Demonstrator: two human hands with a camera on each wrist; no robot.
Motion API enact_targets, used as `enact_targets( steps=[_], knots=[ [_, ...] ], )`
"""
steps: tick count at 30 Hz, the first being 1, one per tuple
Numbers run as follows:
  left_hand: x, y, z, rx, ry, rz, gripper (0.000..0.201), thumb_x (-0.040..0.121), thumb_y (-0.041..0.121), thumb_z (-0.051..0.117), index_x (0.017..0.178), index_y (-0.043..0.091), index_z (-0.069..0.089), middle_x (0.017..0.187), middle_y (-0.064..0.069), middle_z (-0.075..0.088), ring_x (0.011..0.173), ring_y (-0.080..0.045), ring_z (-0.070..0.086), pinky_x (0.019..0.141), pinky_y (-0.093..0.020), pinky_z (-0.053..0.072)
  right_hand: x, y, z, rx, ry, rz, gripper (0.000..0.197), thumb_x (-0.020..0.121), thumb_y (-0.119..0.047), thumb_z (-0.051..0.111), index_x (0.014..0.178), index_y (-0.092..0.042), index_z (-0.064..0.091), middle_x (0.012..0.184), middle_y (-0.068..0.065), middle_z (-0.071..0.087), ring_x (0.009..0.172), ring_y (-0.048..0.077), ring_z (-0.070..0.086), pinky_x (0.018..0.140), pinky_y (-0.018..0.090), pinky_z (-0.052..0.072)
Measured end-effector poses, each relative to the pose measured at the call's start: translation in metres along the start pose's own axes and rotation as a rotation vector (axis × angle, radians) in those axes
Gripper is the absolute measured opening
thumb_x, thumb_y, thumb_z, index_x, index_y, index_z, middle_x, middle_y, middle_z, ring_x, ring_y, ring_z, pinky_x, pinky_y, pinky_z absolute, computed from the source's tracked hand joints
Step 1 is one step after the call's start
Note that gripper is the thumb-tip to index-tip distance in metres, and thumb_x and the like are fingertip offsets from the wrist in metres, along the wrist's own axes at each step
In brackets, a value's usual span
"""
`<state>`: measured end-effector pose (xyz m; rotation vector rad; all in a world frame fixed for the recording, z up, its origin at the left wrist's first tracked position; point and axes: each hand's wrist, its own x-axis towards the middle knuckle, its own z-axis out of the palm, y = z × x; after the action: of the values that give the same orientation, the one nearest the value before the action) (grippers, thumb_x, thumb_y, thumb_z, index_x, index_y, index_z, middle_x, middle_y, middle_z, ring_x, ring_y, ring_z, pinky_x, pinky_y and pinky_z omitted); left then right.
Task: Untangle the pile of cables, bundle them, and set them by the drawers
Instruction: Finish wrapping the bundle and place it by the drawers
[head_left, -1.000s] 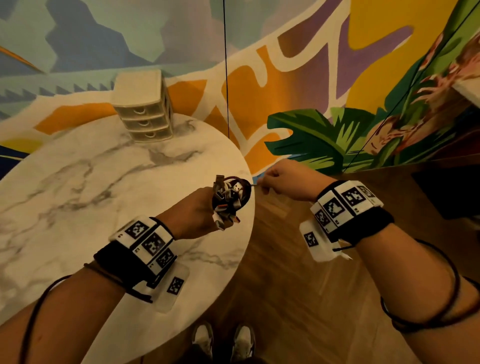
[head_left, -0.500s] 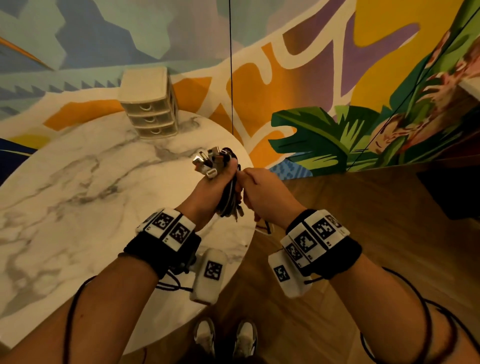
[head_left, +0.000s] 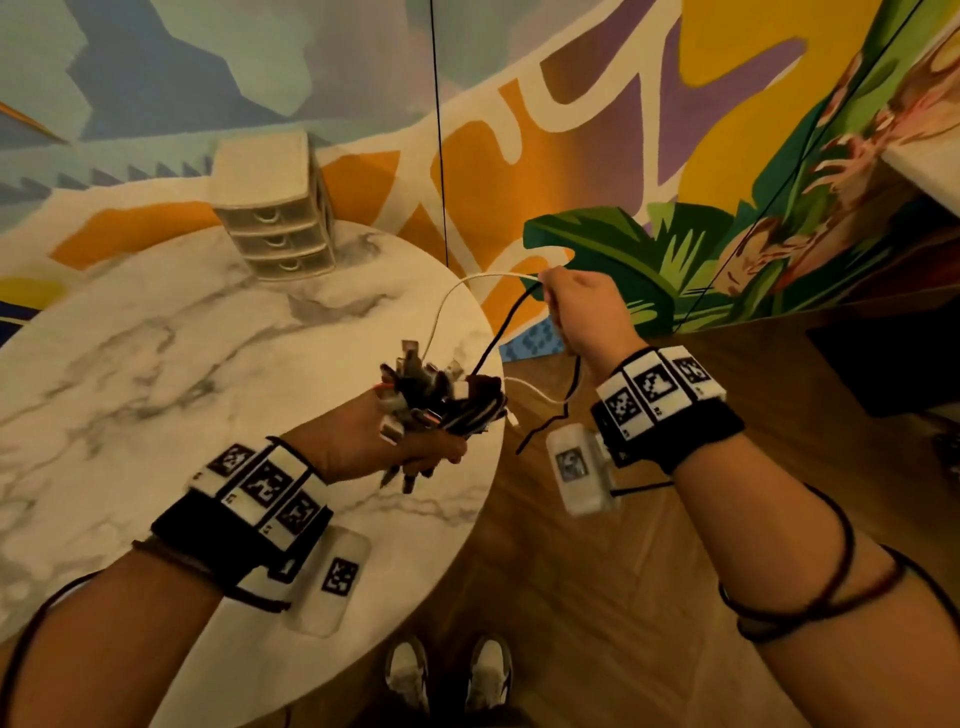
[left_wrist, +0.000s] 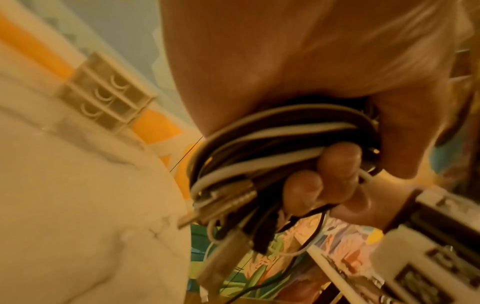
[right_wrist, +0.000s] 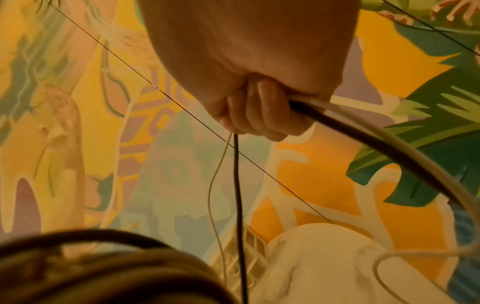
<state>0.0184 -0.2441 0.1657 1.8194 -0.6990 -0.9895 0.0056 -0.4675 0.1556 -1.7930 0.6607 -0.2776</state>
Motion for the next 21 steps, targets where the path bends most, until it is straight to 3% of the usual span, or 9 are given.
enact_targets(
  steps=[2,4,9,11,13,14,16,18,21],
  knots=[
    [0.002,-0.004,0.001,0.044,0.015,-0.016,0.021,0.081,0.004,0.067,0.09,0.023,0.066,0.079,-0.015,0.067,0.071,-0.021,0.06,0.061,-0.023,0.051,-0.001,-0.002,0.004,0.015,-0.032,0.035,0.038,0.089,-0.021,0.048,0.051,-0.018,0.04,0.038,-0.009,0.03,0.034,0.009,0.024,0.043,0.025,0.022],
    [0.003,-0.012,-0.002,0.0,0.037,-0.028,0.03,0.083,0.002,0.066,0.086,0.031,0.063,0.076,-0.01,0.064,0.068,-0.021,0.056,0.06,-0.024,0.05,-0.003,-0.003,0.002,0.003,-0.094,0.069,0.038,0.09,-0.025,0.049,0.053,-0.017,0.043,0.041,-0.006,0.029,0.033,0.01,0.024,0.041,0.022,0.021],
    [0.005,-0.043,-0.018,0.155,0.046,-0.036,0.015,0.083,0.009,0.065,0.084,0.018,0.053,0.075,-0.006,0.05,0.058,-0.006,0.042,0.059,-0.02,0.04,-0.008,0.004,-0.015,-0.325,-0.33,0.03,0.045,0.084,-0.048,0.063,0.054,-0.017,0.05,0.048,-0.001,0.035,0.037,0.011,0.027,0.039,0.02,0.024],
    [0.009,-0.057,-0.024,0.208,0.087,0.006,0.013,0.077,0.026,0.058,0.068,0.033,0.051,0.071,-0.004,0.043,0.06,-0.012,0.036,0.061,-0.03,0.037,-0.011,0.004,-0.017,-0.42,-0.39,-0.008,0.045,0.083,-0.049,0.065,0.052,-0.018,0.051,0.05,0.001,0.037,0.038,0.01,0.028,0.04,0.021,0.025],
    [0.014,-0.072,-0.031,0.39,0.18,-0.022,0.005,0.071,0.046,0.052,0.066,0.045,0.052,0.071,-0.001,0.044,0.067,-0.022,0.044,0.067,-0.029,0.038,-0.013,0.002,-0.017,-0.454,-0.39,-0.047,0.044,0.087,-0.045,0.061,0.053,-0.018,0.054,0.048,0.0,0.038,0.035,0.007,0.028,0.037,0.017,0.026],
    [0.015,-0.077,-0.033,0.469,0.224,-0.047,0.006,0.071,0.049,0.053,0.074,0.043,0.054,0.075,0.001,0.048,0.072,-0.023,0.049,0.07,-0.029,0.041,-0.014,0.001,-0.016,-0.457,-0.377,-0.063,0.044,0.089,-0.044,0.059,0.053,-0.018,0.055,0.046,-0.001,0.039,0.033,0.006,0.029,0.035,0.015,0.026],
    [0.021,-0.085,-0.035,0.55,0.303,-0.122,0.033,0.073,0.054,0.053,0.093,0.028,0.058,0.087,0.002,0.055,0.083,-0.025,0.057,0.075,-0.033,0.047,-0.016,-0.001,-0.014,-0.45,-0.358,-0.082,0.047,0.091,-0.044,0.056,0.051,-0.019,0.052,0.046,-0.001,0.039,0.032,0.006,0.029,0.035,0.014,0.026],
    [0.026,-0.089,-0.036,0.519,0.364,-0.128,0.053,0.068,0.062,0.042,0.097,0.021,0.058,0.09,0.001,0.058,0.085,-0.025,0.056,0.074,-0.035,0.047,-0.019,-0.004,-0.01,-0.442,-0.369,-0.092,0.051,0.092,-0.046,0.054,0.048,-0.02,0.046,0.047,0.0,0.037,0.037,0.009,0.028,0.04,0.02,0.028],
    [0.028,-0.088,-0.039,0.424,0.416,-0.126,0.029,0.082,0.038,0.056,0.101,0.018,0.061,0.086,0.002,0.06,0.081,-0.022,0.055,0.067,-0.027,0.041,-0.022,-0.005,-0.005,-0.38,-0.369,-0.072,0.051,0.093,-0.043,0.053,0.049,-0.019,0.04,0.047,0.001,0.033,0.04,0.013,0.026,0.048,0.027,0.024]
  ],
)
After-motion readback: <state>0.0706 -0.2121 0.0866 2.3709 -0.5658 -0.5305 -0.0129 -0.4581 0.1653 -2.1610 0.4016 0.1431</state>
